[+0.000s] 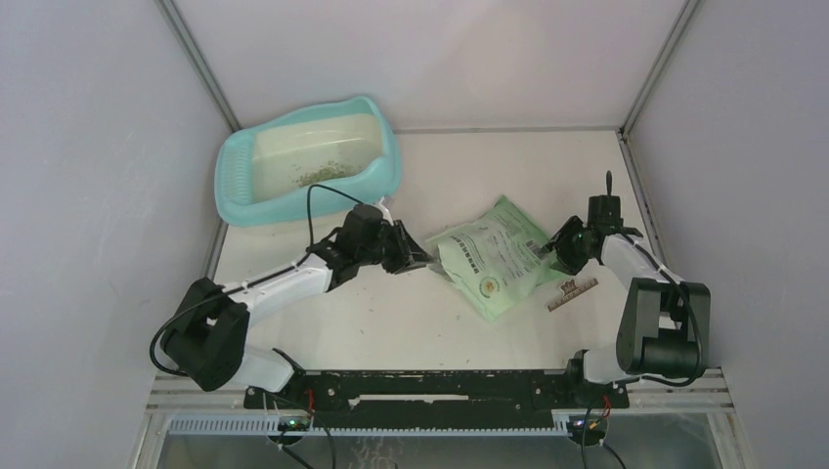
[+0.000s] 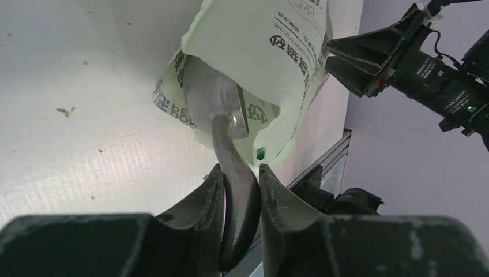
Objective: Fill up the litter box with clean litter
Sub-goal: 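Scoop the cat litter from the cat litter bag.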
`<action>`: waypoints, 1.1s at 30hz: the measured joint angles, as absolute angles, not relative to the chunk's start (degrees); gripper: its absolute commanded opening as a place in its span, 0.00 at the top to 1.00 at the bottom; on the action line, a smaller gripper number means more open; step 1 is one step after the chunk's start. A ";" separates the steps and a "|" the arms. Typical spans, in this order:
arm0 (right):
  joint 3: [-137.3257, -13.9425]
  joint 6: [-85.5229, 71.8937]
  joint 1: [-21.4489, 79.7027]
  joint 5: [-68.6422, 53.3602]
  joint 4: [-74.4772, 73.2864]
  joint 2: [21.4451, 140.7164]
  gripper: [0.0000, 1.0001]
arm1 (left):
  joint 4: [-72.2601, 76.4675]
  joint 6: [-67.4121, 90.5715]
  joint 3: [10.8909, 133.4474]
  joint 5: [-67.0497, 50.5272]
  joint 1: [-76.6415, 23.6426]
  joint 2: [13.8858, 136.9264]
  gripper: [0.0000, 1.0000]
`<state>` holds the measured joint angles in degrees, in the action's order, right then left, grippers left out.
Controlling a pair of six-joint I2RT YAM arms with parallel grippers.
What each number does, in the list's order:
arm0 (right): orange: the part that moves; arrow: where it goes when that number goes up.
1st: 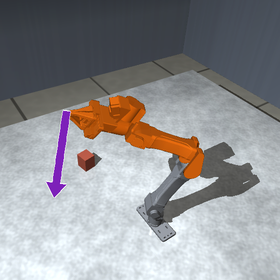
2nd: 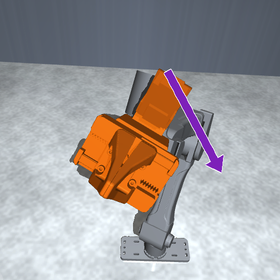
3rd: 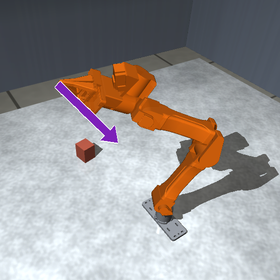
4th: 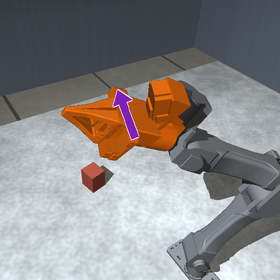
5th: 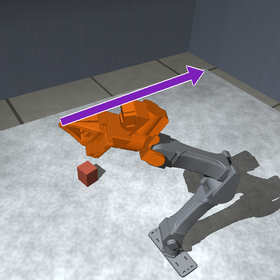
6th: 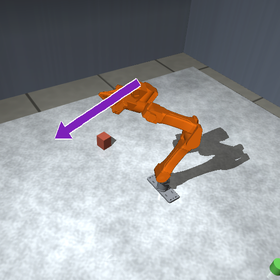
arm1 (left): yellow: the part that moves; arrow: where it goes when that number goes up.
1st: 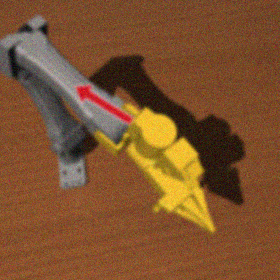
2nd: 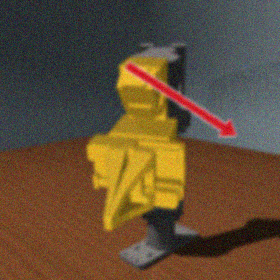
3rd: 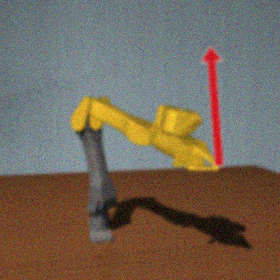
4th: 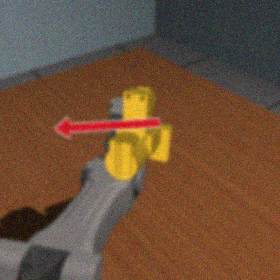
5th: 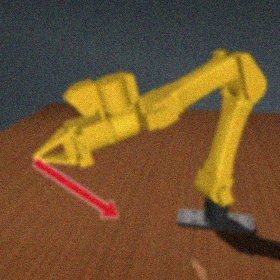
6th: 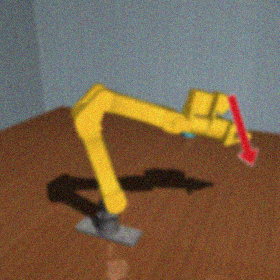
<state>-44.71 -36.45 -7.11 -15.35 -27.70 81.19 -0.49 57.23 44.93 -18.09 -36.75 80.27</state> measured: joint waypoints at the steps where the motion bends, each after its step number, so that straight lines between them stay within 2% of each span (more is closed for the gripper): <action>1: -44.71 -36.56 -7.11 -15.40 -27.49 81.38 0.43 | -0.36 57.25 44.93 -18.06 -36.80 80.36 0.86; 9: -45.52 -38.09 -7.40 -17.12 -24.73 84.18 0.44 | 1.65 57.01 48.71 -18.20 -36.77 85.58 0.87; 24: -55.90 -38.35 -7.35 -18.09 -23.64 94.54 0.44 | 3.16 56.47 59.86 -19.53 -34.59 97.23 0.87; 33: -56.10 -37.58 -7.38 -18.13 -24.29 94.48 0.44 | 18.92 59.72 60.05 -23.09 -33.98 106.15 0.87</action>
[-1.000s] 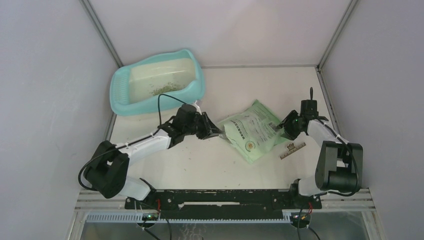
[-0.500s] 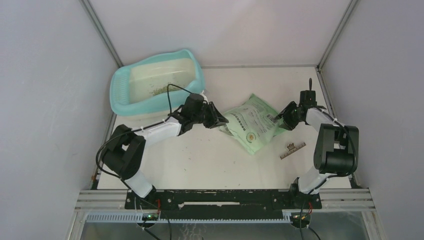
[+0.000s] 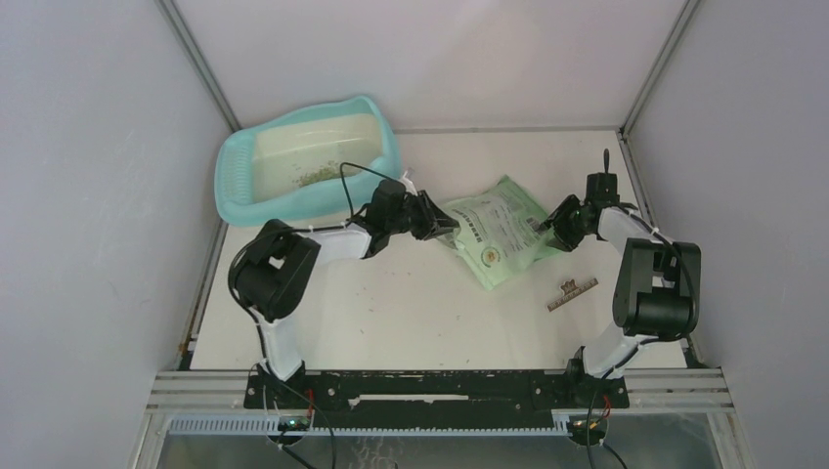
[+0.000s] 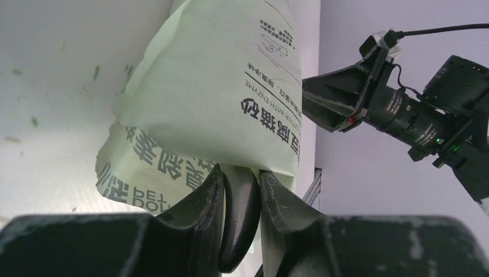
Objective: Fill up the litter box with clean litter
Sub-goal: 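Scoop the cat litter from the cat litter bag.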
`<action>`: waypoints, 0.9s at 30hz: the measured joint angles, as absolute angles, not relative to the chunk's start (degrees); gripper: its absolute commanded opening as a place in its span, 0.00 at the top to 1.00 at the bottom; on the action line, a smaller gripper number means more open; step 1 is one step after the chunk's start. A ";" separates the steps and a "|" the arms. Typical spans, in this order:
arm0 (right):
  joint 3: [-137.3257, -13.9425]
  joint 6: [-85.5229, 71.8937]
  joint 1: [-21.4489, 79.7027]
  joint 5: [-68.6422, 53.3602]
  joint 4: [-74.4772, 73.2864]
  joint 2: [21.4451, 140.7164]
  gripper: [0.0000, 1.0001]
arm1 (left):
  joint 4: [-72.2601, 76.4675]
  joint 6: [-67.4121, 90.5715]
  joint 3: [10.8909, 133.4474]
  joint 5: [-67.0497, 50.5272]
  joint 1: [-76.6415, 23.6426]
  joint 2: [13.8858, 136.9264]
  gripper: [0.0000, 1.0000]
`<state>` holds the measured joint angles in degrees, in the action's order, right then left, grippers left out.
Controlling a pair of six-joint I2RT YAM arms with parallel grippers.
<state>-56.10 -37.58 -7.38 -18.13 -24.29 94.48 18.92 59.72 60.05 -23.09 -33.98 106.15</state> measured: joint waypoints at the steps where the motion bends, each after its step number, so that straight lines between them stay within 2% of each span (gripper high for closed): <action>1: -56.31 -37.39 -7.40 -18.13 -24.75 94.41 0.44 | 21.37 60.34 60.10 -23.49 -33.93 107.53 0.87; 10: -57.95 -35.79 -8.16 -18.65 -28.51 87.74 0.43 | 35.64 65.14 57.89 -26.22 -33.71 110.41 0.84; 20: -58.33 -34.37 -7.31 -19.44 -33.19 80.84 0.42 | 55.48 71.96 38.92 -29.47 -32.12 107.37 0.83; 27: -58.33 -34.20 -5.61 -19.40 -34.98 77.71 0.42 | 68.79 75.72 31.51 -30.26 -30.48 107.26 0.84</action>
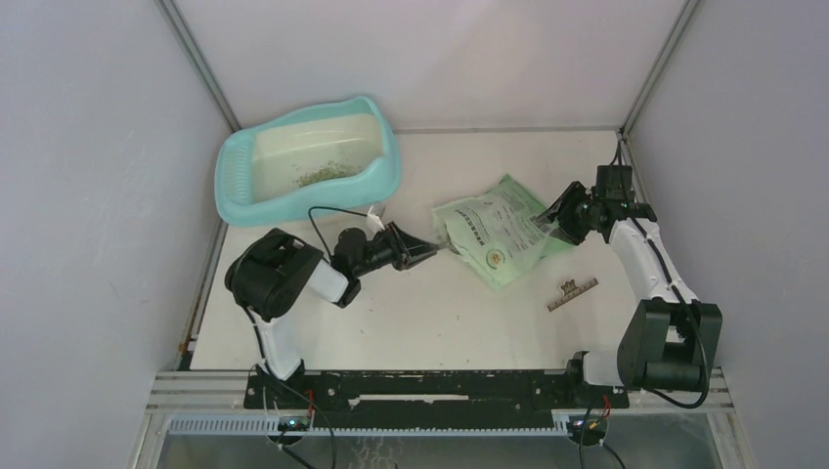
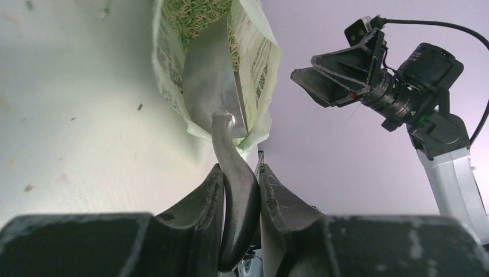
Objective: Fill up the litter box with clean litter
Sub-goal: 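Scoop the cat litter from the cat litter bag.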
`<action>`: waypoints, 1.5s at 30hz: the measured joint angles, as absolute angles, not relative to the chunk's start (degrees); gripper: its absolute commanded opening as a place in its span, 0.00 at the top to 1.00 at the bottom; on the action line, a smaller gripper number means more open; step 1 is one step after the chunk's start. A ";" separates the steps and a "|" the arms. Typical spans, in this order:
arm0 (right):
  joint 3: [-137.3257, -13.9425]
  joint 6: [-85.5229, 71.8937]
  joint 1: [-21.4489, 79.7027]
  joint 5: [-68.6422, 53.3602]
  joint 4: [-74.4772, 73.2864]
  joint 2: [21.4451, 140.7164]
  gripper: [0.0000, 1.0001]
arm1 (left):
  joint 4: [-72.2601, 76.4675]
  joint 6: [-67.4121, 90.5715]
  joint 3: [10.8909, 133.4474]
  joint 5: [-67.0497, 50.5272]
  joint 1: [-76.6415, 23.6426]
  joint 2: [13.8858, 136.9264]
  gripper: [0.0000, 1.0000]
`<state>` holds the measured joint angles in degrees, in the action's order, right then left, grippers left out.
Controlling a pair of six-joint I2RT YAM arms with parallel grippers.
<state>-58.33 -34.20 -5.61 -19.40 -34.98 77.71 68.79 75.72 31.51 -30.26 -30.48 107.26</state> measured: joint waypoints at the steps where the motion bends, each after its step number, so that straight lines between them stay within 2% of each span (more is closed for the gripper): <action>1: -58.33 -34.15 -5.30 -19.40 -35.24 77.52 0.42 | 69.56 75.70 30.55 -30.26 -30.11 107.07 0.84; 27: -58.33 -32.34 -0.89 -16.12 -37.78 76.29 0.41 | 77.82 73.87 8.32 -32.40 -21.39 94.85 0.85; 45: -58.33 -32.42 -0.54 -15.77 -37.58 76.29 0.41 | 78.06 75.13 1.37 -36.80 -15.22 81.36 0.85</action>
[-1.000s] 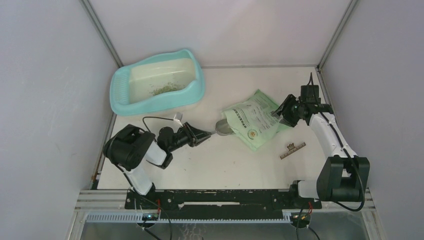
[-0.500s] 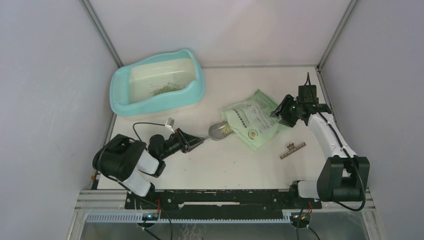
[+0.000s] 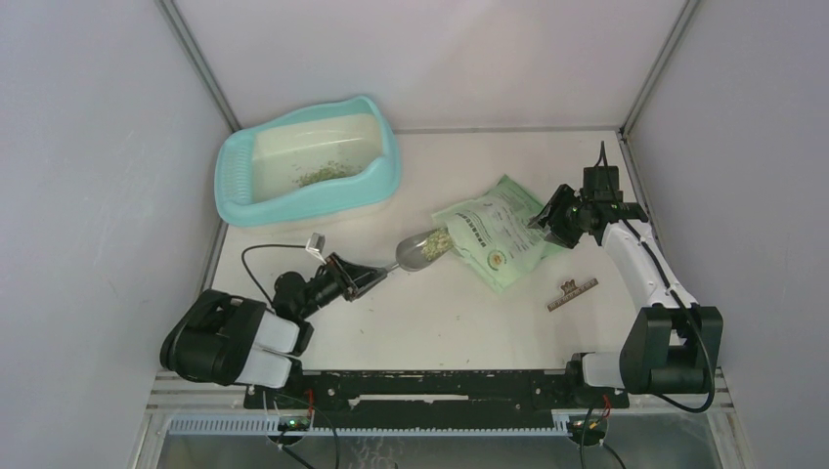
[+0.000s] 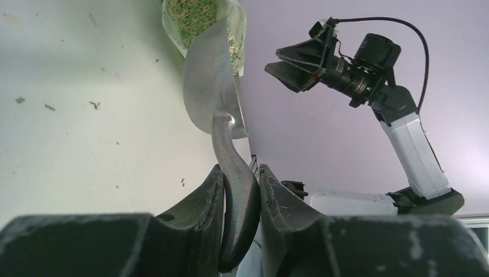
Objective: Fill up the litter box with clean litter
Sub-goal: 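Scoop the cat litter from the cat litter bag, then pour the cat litter into the litter box.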
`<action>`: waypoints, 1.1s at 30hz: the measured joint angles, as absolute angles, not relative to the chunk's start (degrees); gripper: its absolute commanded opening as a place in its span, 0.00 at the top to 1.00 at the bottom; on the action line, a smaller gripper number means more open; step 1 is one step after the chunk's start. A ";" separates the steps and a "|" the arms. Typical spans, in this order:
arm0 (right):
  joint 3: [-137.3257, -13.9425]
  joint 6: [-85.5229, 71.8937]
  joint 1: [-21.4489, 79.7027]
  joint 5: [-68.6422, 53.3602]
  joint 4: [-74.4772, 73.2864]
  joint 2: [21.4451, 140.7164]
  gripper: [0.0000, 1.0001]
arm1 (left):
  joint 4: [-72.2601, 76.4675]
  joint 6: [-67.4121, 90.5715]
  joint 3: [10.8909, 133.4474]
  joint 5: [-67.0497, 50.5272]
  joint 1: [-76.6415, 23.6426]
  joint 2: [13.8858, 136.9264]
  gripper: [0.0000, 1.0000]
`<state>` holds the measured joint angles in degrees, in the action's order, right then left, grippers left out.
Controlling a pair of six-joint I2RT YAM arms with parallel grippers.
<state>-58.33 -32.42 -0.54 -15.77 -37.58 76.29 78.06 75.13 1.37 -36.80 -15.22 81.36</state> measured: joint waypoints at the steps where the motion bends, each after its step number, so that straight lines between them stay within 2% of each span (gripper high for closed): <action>1: -58.30 -32.42 -0.54 -15.77 -37.58 76.29 0.40 | 78.06 75.33 1.21 -36.88 -14.96 80.64 0.85; 11: -58.30 -32.40 -0.54 -16.10 -37.54 76.29 0.40 | 73.89 76.64 1.08 -37.98 -12.53 70.94 0.85; 20: -58.30 -32.40 -0.54 -17.10 -37.45 76.29 0.40 | 49.32 72.99 9.13 -38.26 -9.78 54.06 0.84; 33: -58.30 -32.36 -0.54 -18.61 -37.01 76.29 0.39 | 34.59 72.88 24.32 -42.37 3.20 54.85 0.84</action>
